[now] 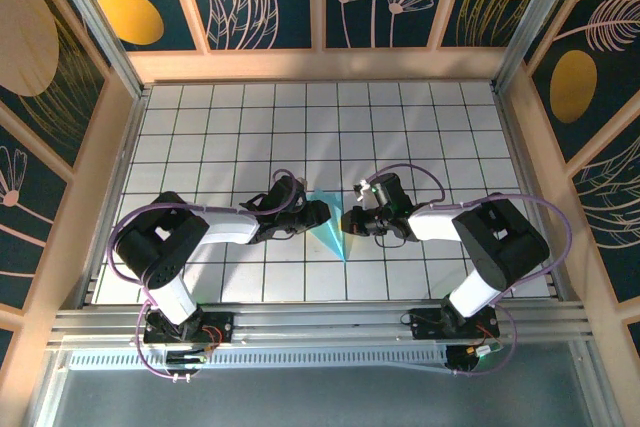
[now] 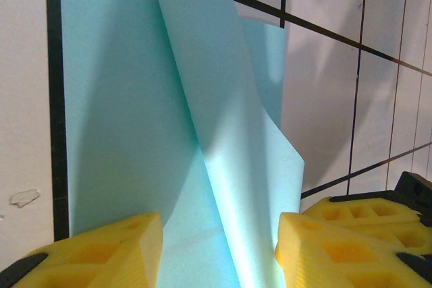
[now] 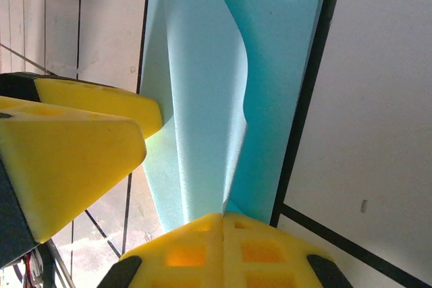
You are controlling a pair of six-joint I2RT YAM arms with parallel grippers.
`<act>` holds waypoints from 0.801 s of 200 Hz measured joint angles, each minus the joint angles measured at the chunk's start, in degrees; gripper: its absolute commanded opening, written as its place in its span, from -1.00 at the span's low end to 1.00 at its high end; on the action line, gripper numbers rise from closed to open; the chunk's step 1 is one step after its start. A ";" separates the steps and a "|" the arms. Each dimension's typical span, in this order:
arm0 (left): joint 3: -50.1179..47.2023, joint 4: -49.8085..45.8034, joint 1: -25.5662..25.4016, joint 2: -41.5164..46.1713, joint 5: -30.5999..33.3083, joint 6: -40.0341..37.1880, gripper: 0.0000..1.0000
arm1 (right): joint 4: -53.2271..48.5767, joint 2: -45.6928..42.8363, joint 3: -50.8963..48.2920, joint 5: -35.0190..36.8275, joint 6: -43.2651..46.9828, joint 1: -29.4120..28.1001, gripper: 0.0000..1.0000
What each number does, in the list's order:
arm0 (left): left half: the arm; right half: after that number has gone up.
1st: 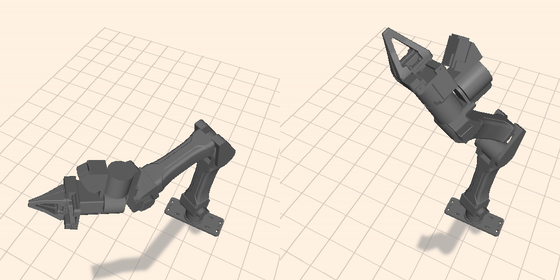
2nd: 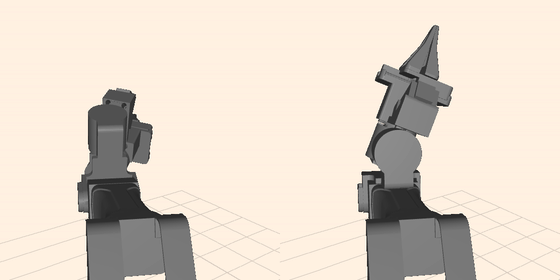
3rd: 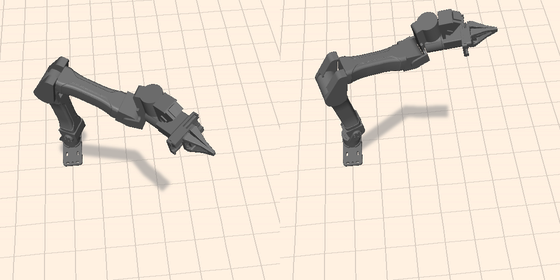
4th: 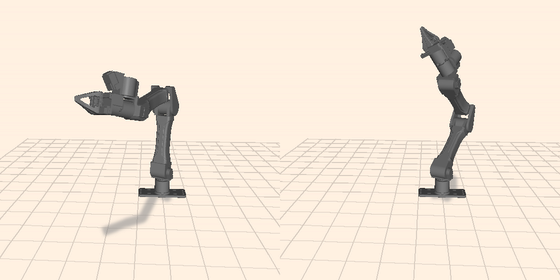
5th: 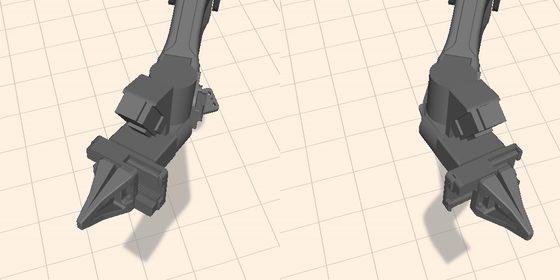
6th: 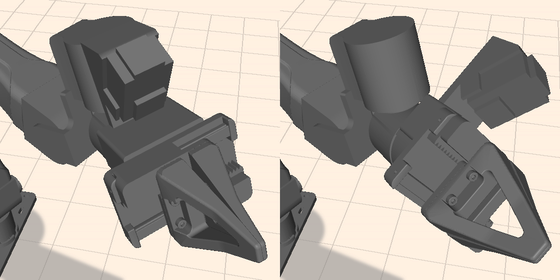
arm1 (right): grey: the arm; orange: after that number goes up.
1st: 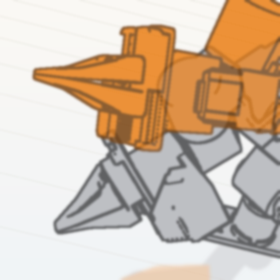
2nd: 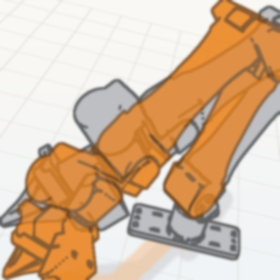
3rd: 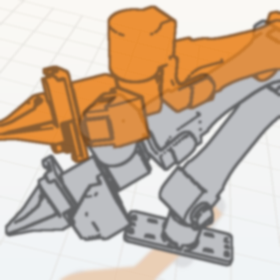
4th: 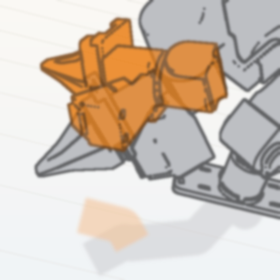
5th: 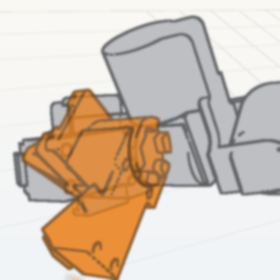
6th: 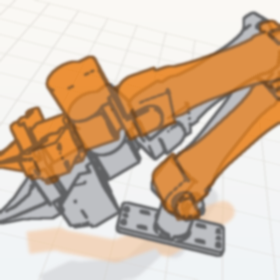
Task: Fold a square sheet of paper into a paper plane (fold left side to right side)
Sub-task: Fourth fold the wing at the center of the table.
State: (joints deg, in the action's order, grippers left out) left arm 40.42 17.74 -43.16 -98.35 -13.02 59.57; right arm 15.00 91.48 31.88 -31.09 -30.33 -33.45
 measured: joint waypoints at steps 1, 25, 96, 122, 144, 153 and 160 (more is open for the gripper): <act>0.00 0.00 0.00 0.00 0.00 0.00 -0.02 | -0.02 0.00 0.00 0.00 0.00 0.00 -0.98; 0.00 0.00 0.00 0.00 0.00 0.00 -0.02 | -0.15 0.00 0.00 0.15 0.07 0.00 -0.98; 0.00 0.00 0.00 -0.02 0.00 0.00 -0.02 | -1.14 0.02 0.00 1.20 0.87 0.00 -0.98; 0.00 0.00 0.00 -0.02 -0.02 0.00 -0.03 | -1.60 0.07 0.00 1.49 1.46 0.00 -0.98; 0.00 0.00 0.00 -0.02 0.00 0.00 -0.02 | -1.75 0.07 0.00 1.51 1.49 0.00 -0.98; 0.00 0.00 0.00 -0.02 0.00 0.00 -0.03 | -1.88 0.07 0.00 1.51 1.49 0.00 -0.98; 0.00 0.00 0.00 -0.02 0.00 0.00 -0.02 | -1.92 0.07 0.00 1.51 1.49 0.00 -0.98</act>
State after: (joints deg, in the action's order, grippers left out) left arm 40.42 17.74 -43.16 -98.37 -13.02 59.57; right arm 13.08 91.55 31.88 -29.58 -28.84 -33.45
